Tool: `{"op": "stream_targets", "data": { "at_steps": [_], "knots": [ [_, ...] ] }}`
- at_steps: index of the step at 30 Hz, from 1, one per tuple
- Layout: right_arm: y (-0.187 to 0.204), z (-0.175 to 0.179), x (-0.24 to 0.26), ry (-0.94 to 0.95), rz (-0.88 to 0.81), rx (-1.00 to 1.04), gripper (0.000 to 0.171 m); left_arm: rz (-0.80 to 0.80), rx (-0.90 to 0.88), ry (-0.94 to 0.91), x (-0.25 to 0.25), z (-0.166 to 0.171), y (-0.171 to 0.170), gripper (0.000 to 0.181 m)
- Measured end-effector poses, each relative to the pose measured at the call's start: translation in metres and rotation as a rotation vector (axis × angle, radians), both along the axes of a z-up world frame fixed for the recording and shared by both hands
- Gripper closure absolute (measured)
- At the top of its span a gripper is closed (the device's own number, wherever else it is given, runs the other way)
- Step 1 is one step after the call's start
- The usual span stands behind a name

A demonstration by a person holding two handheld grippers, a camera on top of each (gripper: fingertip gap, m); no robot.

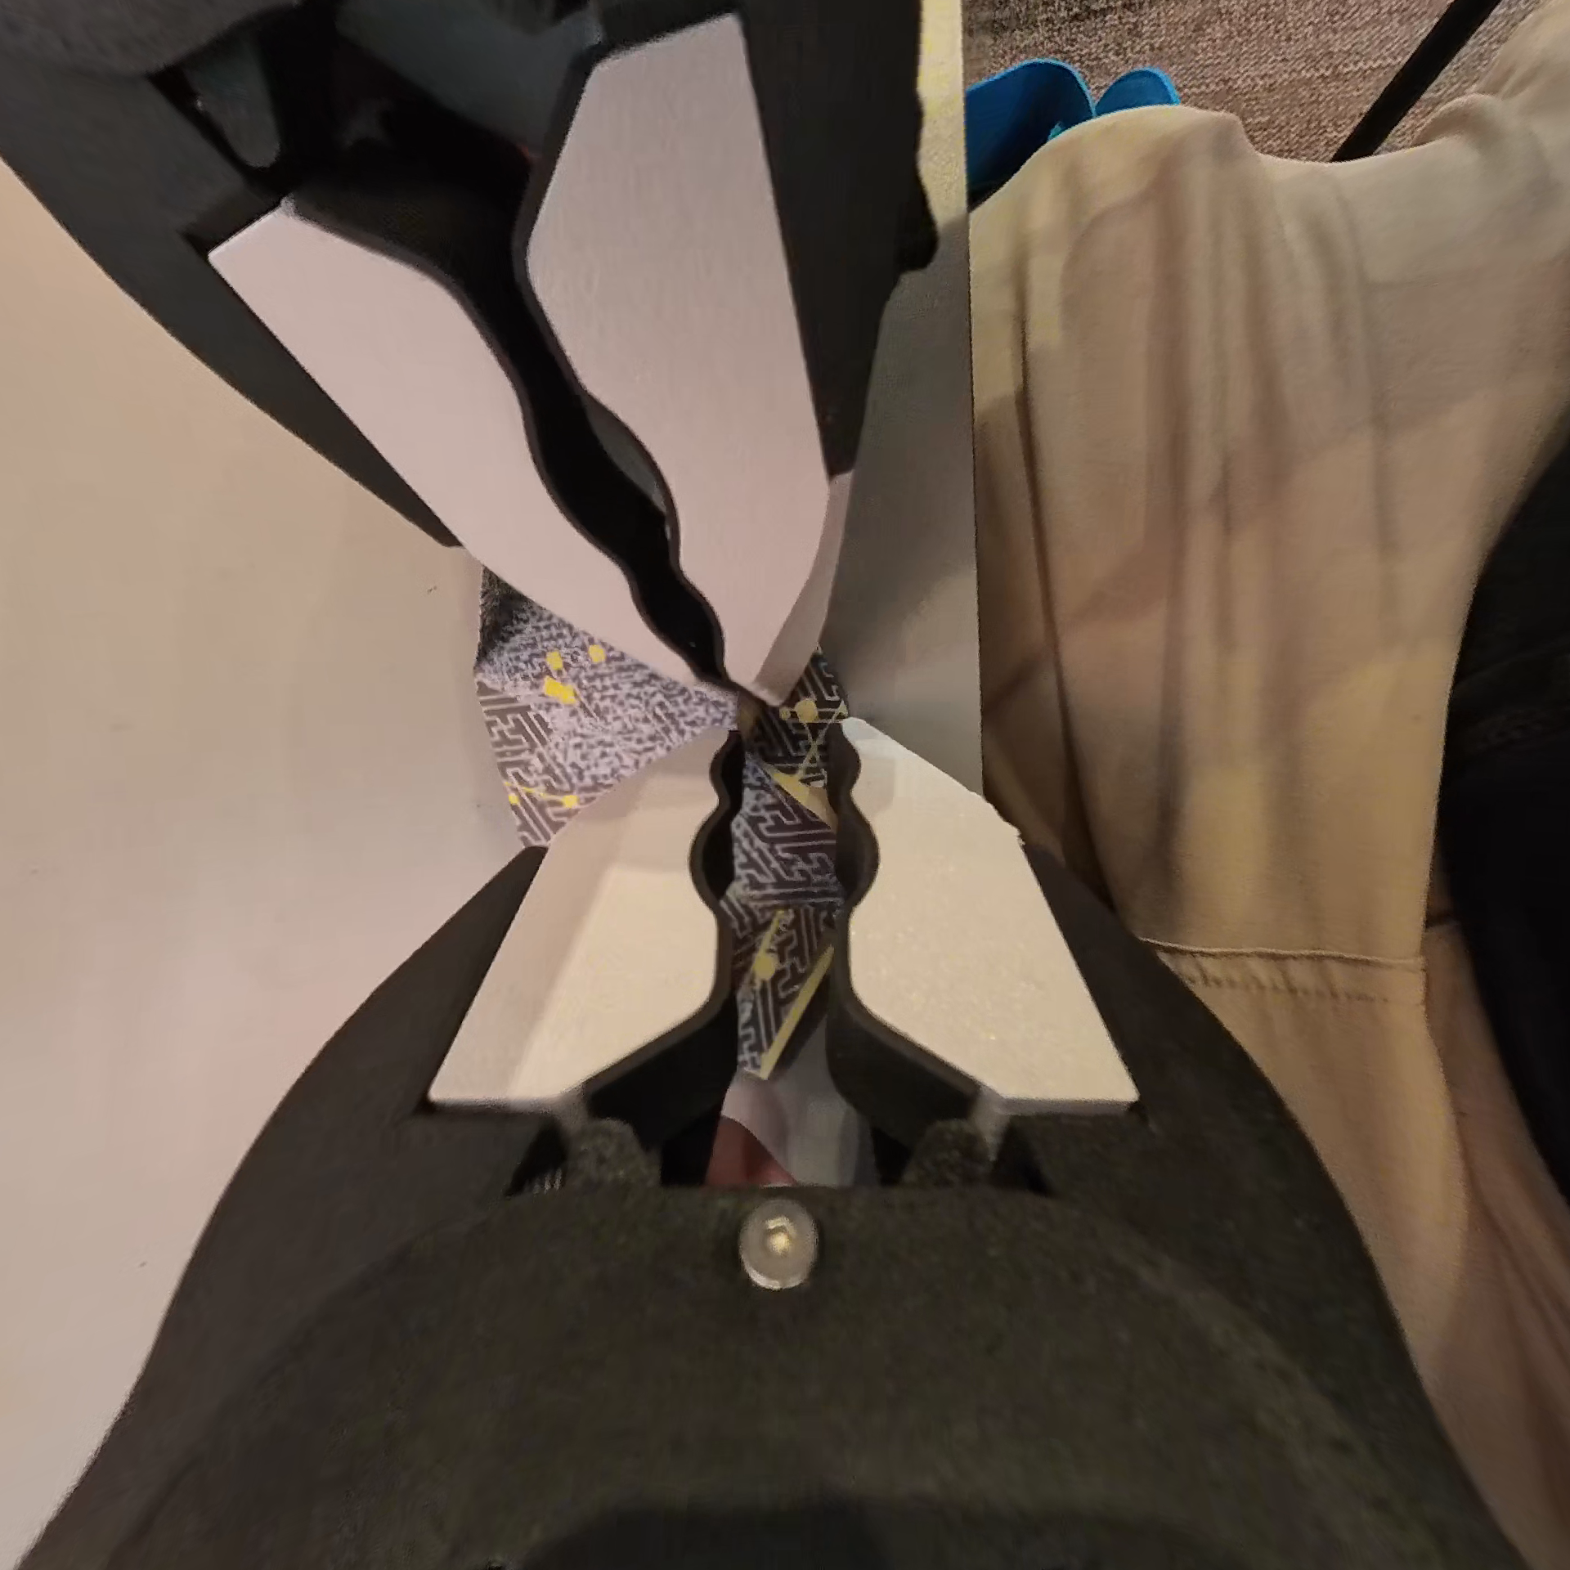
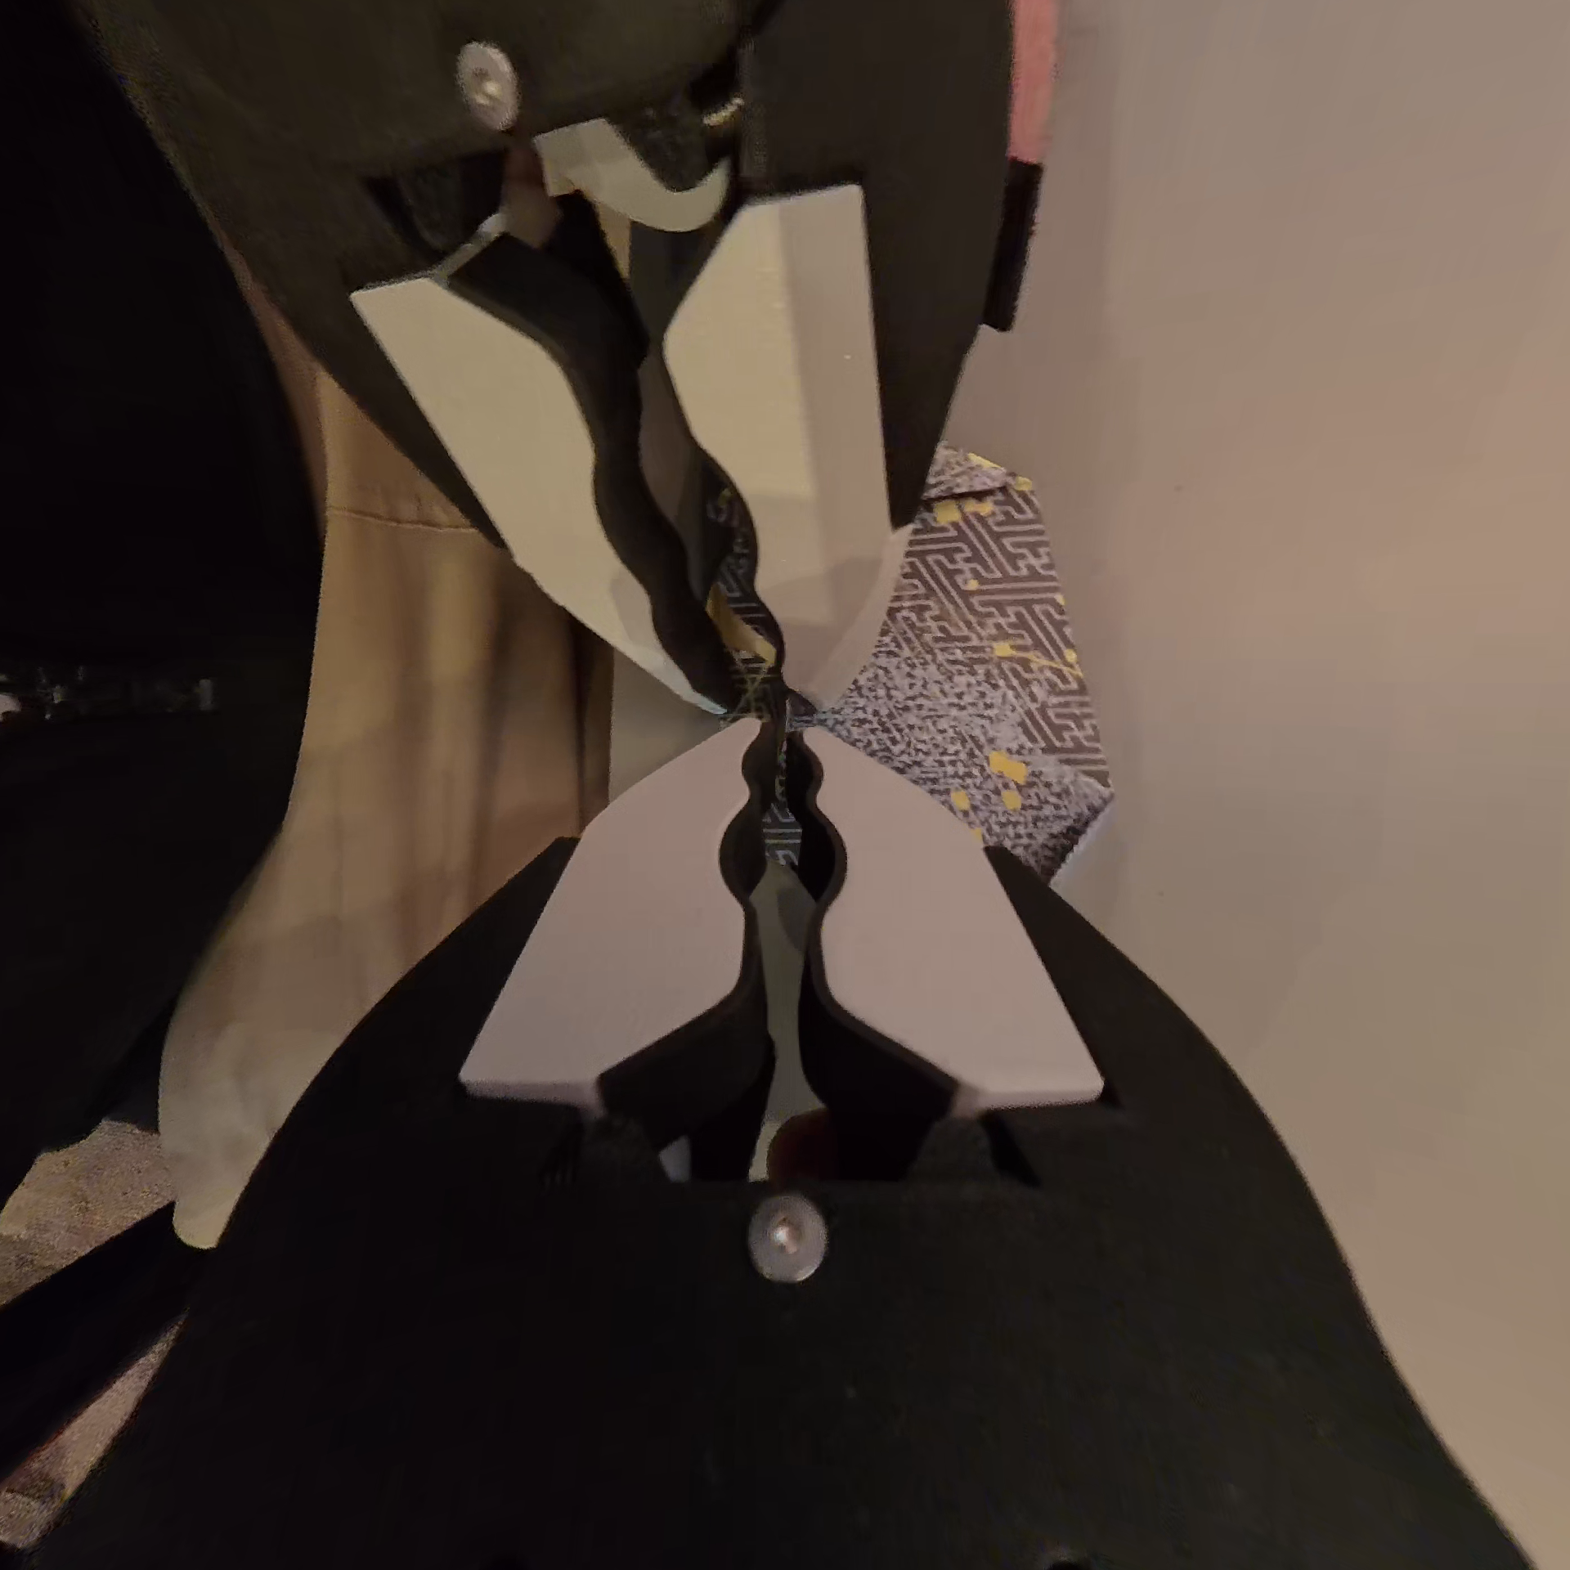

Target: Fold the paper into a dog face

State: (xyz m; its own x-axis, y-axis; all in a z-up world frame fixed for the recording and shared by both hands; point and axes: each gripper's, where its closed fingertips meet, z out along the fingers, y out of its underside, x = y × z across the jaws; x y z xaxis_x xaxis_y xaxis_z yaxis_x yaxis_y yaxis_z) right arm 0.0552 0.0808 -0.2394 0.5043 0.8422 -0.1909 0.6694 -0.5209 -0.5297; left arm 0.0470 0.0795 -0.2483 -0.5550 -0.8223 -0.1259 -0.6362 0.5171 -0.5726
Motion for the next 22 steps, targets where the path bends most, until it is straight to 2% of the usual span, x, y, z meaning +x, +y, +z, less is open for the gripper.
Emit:
{"op": "stream_targets", "data": {
  "at_steps": [1, 7, 12, 14, 20, 22],
  "knots": [
    [0.001, -0.001, 0.001, -0.001, -0.007, -0.003, 0.170, 0.004, 0.005, -0.002, 0.001, 0.000, 0.001, 0.161],
    [0.002, -0.008, 0.005, -0.031, -0.014, -0.010, 0.171, 0.036, 0.021, -0.004, 0.001, 0.003, 0.010, 0.148],
    [-0.001, 0.000, 0.001, 0.027, -0.020, -0.027, 0.165, 0.033, 0.049, -0.001, -0.001, 0.002, 0.012, 0.158],
    [-0.003, 0.004, 0.000, 0.049, -0.018, -0.037, 0.157, 0.037, 0.056, -0.002, -0.001, 0.001, 0.013, 0.161],
    [-0.002, -0.001, -0.004, 0.010, 0.007, -0.003, 0.158, 0.027, 0.052, -0.002, -0.002, 0.000, 0.013, 0.165],
    [0.004, 0.001, -0.005, -0.002, 0.002, 0.031, 0.165, 0.031, 0.053, -0.004, -0.001, 0.001, 0.014, 0.165]
  ]
}}
